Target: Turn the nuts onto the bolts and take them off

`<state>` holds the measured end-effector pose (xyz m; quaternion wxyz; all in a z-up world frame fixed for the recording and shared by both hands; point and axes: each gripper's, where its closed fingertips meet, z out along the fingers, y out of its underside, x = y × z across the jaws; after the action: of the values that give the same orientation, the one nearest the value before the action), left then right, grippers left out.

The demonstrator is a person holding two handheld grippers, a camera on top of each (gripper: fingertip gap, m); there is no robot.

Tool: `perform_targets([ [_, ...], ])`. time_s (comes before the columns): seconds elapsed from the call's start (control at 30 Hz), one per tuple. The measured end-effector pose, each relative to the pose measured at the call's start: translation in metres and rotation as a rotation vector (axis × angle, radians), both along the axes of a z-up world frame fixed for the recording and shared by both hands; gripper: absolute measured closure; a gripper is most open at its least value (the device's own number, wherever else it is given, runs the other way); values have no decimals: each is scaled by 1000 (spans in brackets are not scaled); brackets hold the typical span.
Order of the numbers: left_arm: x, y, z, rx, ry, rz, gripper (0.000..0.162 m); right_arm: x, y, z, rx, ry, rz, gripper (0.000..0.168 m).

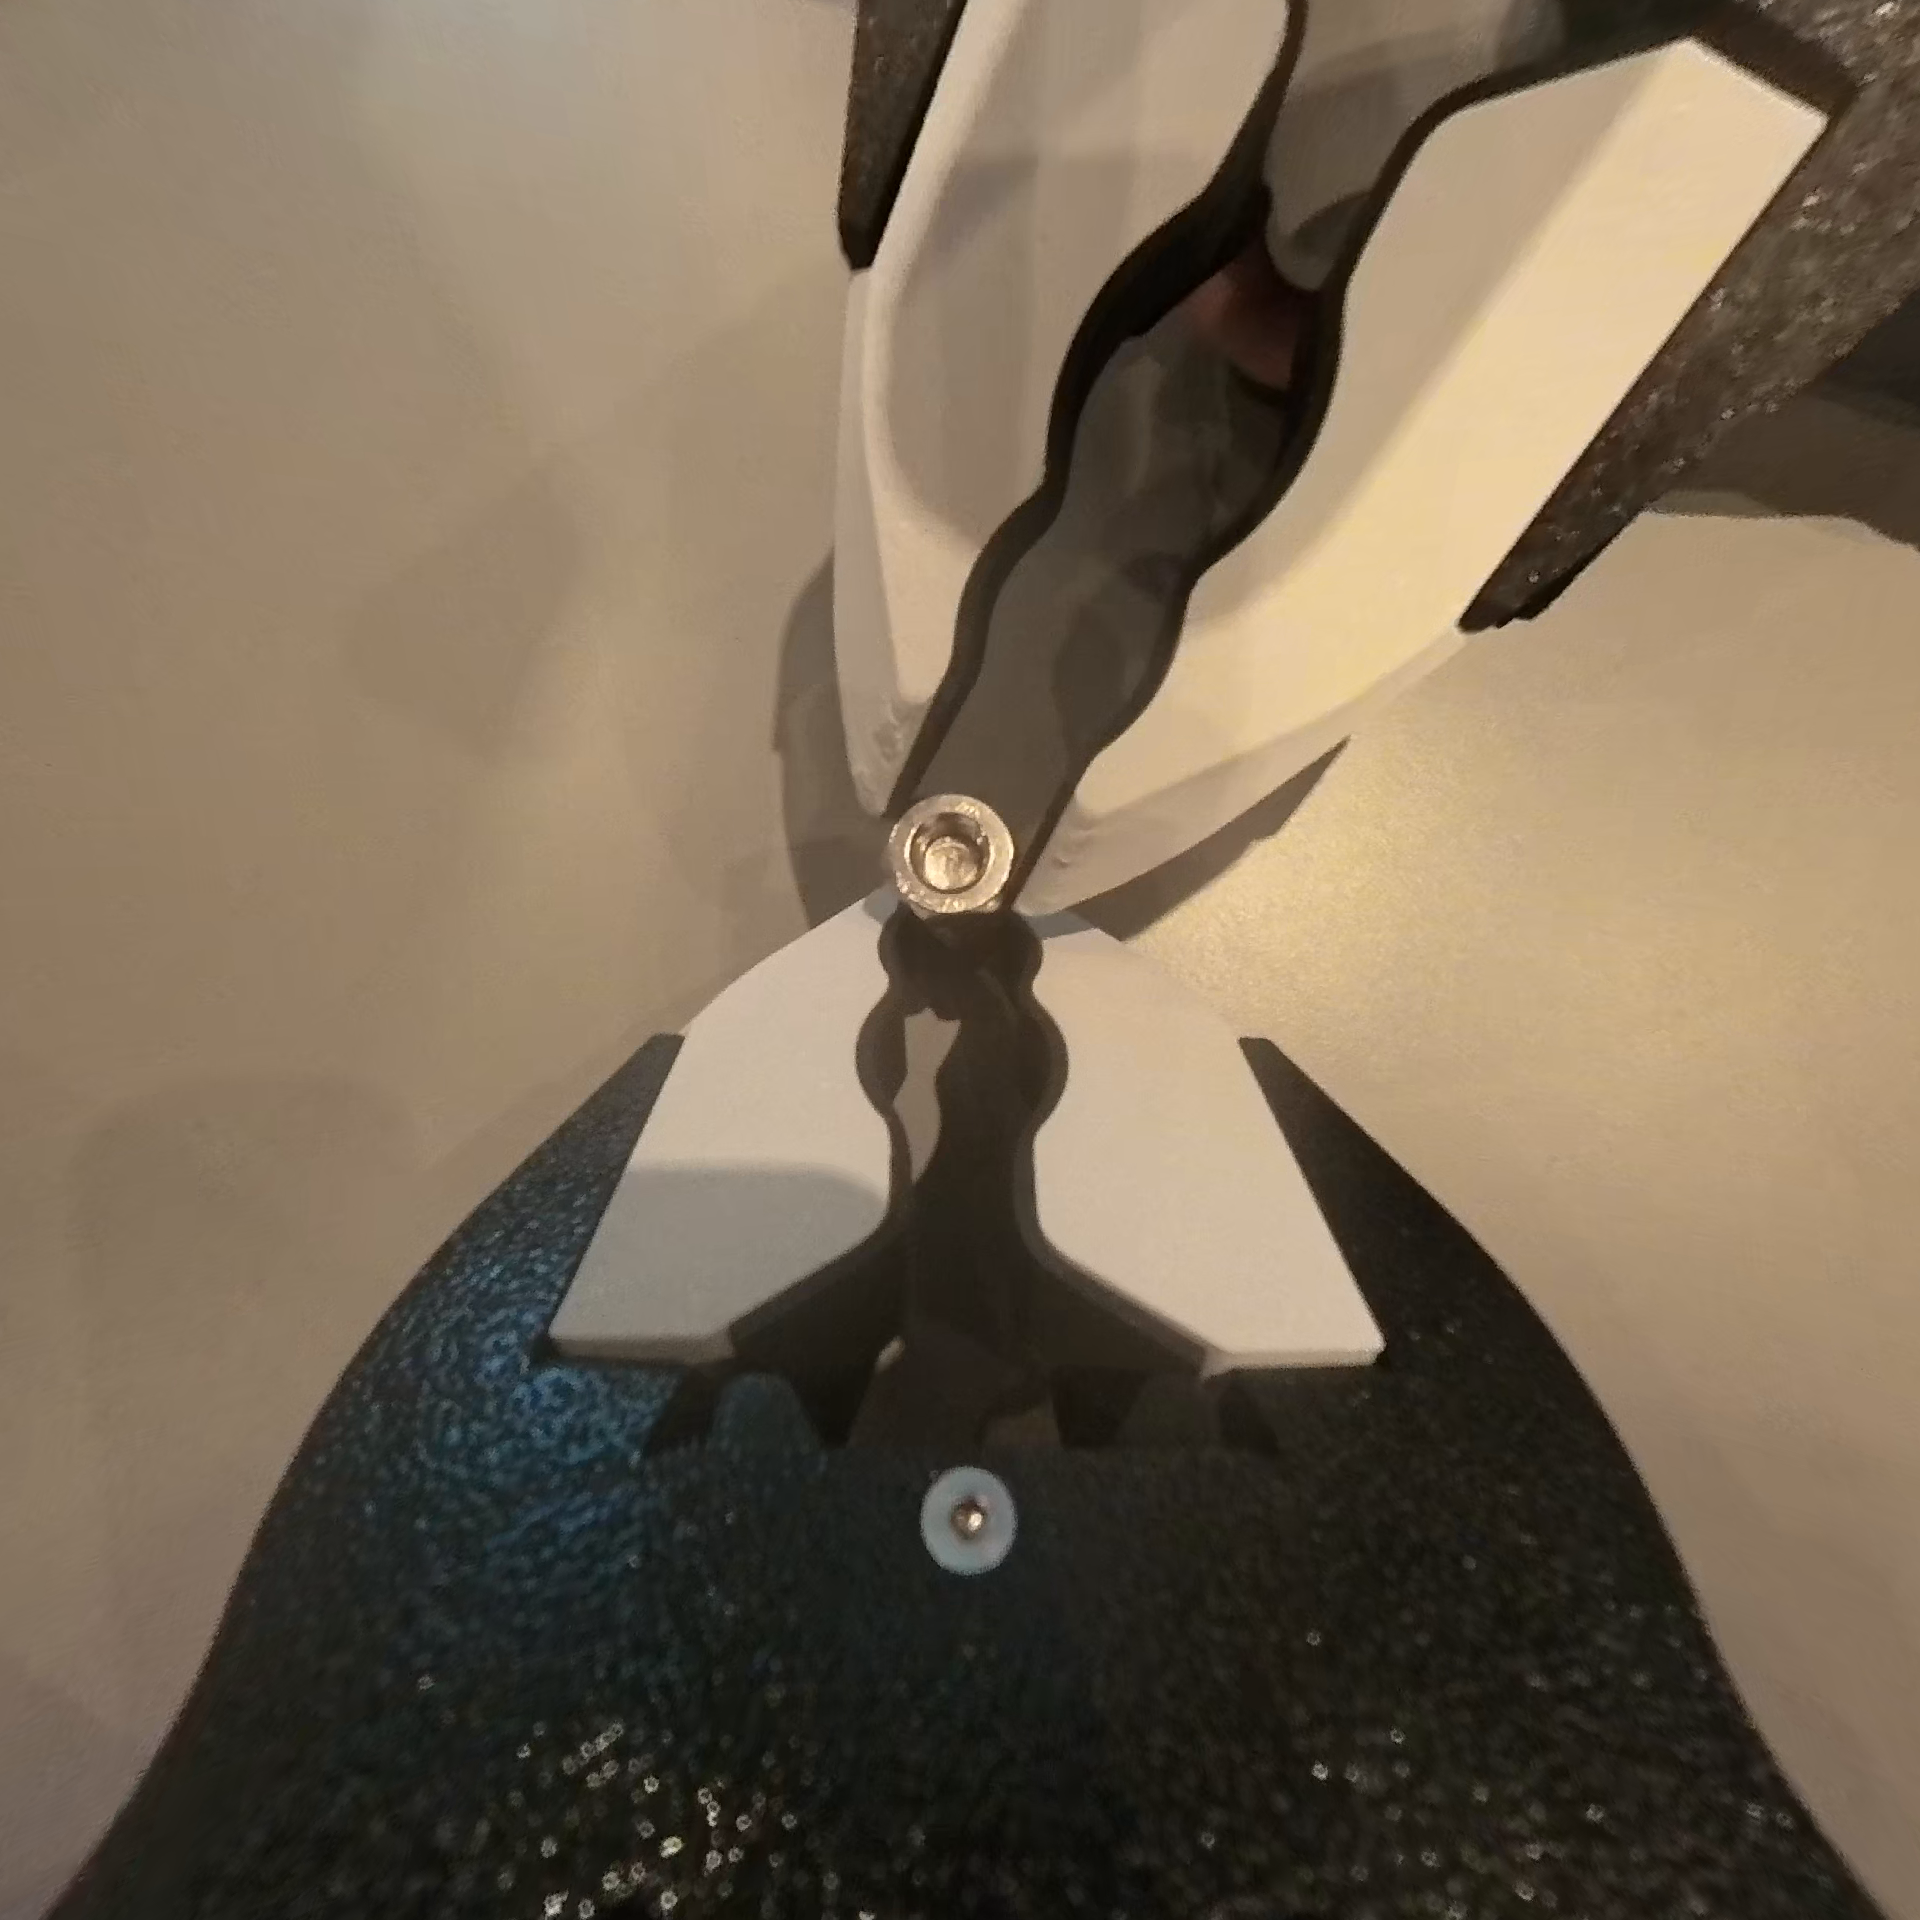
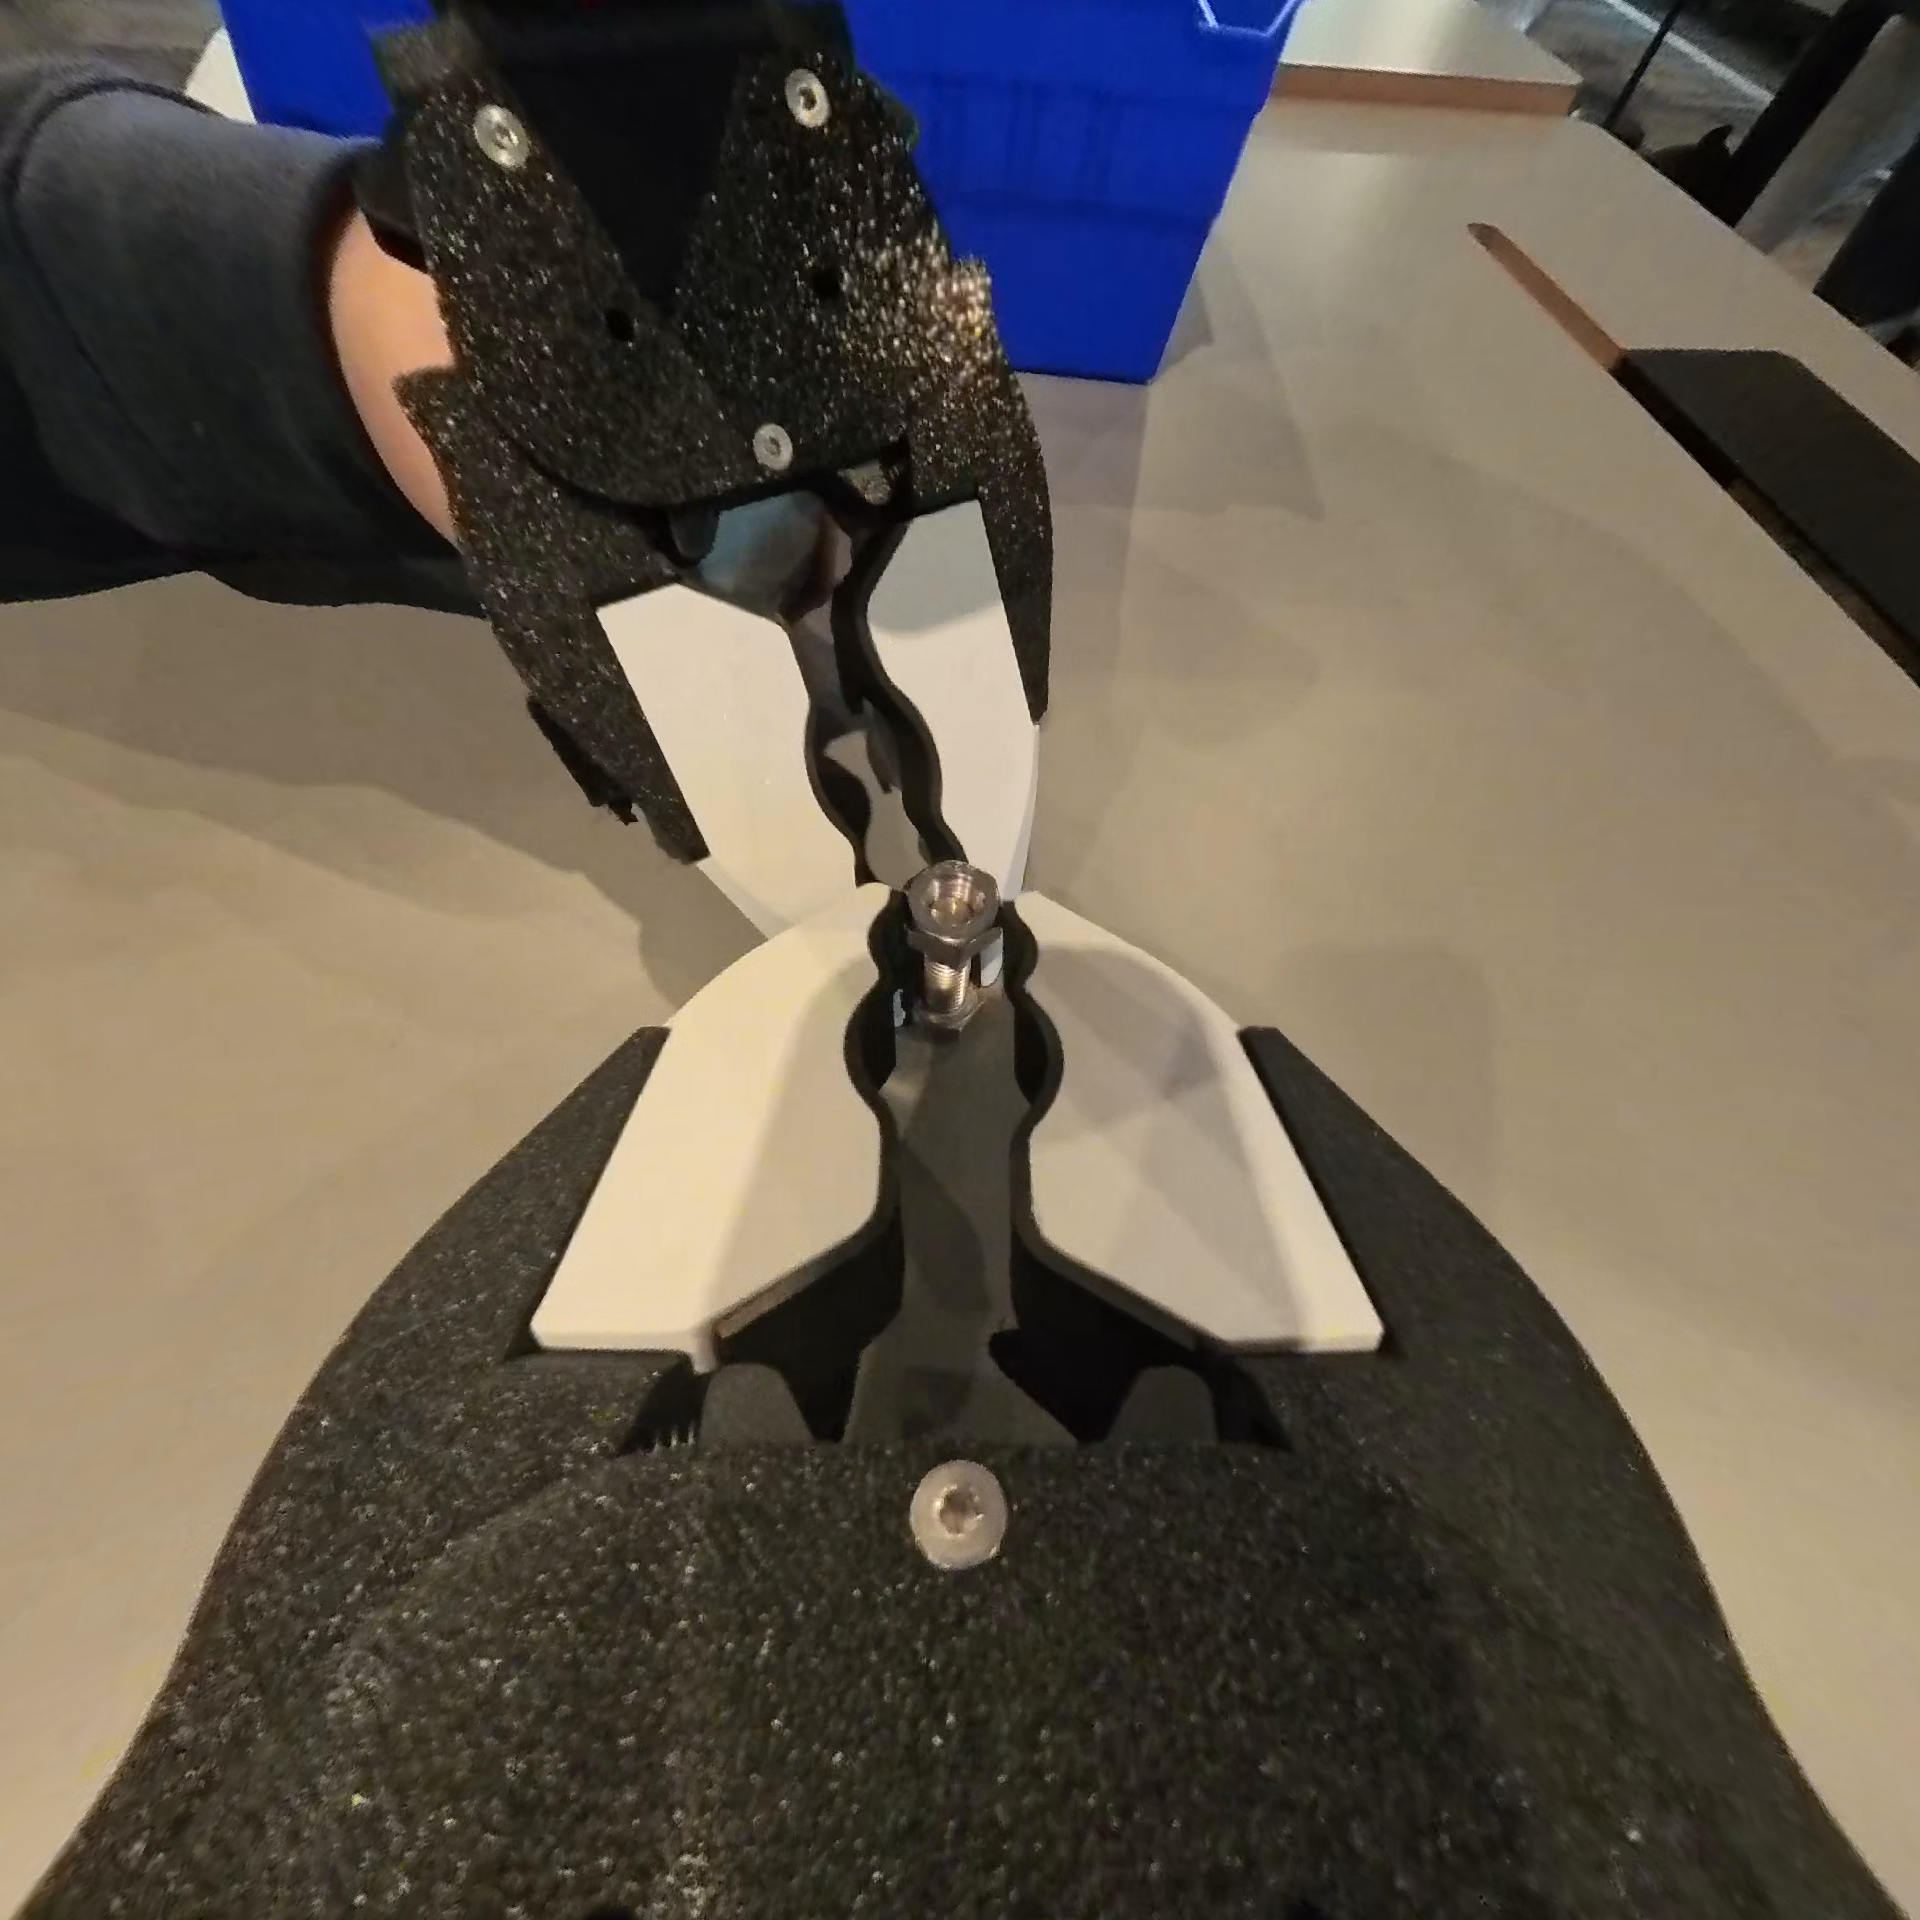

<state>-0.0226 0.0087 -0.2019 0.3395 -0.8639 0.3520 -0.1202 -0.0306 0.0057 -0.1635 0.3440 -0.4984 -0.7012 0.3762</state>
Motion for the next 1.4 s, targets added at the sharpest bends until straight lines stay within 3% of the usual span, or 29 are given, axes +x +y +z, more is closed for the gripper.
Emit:
perform_targets([
  [0.37, 0, 1, 0, 4, 7, 14, 147, -1, 2, 0, 5, -80, -251, 151],
  [0.57, 0, 1, 0, 5, 0, 11, 147, 7, -3, 9, -69, -4, -132, 141],
  [0.67, 0, 1, 0, 5, -1, 10, 147, 11, -2, 3, -60, -23, -103, 142],
  [0.77, 0, 1, 0, 5, -1, 11, 147, 15, -20, -1, -83, -63, 6, 157],
  [0.8, 0, 1, 0, 5, -2, 12, 147, 15, -22, -2, -90, -70, 12, 162],
  [0.9, 0, 1, 1, 5, -2, 12, 147, 10, -14, 3, -58, -26, -42, 152],
  [1.27, 0, 1, 1, 4, -2, 12, 147, 10, -2, 5, -23, 9, -99, 148],
  [1.4, 0, 2, 1, 3, -3, 13, 147, 13, -22, -1, -89, -54, 11, 162],
])
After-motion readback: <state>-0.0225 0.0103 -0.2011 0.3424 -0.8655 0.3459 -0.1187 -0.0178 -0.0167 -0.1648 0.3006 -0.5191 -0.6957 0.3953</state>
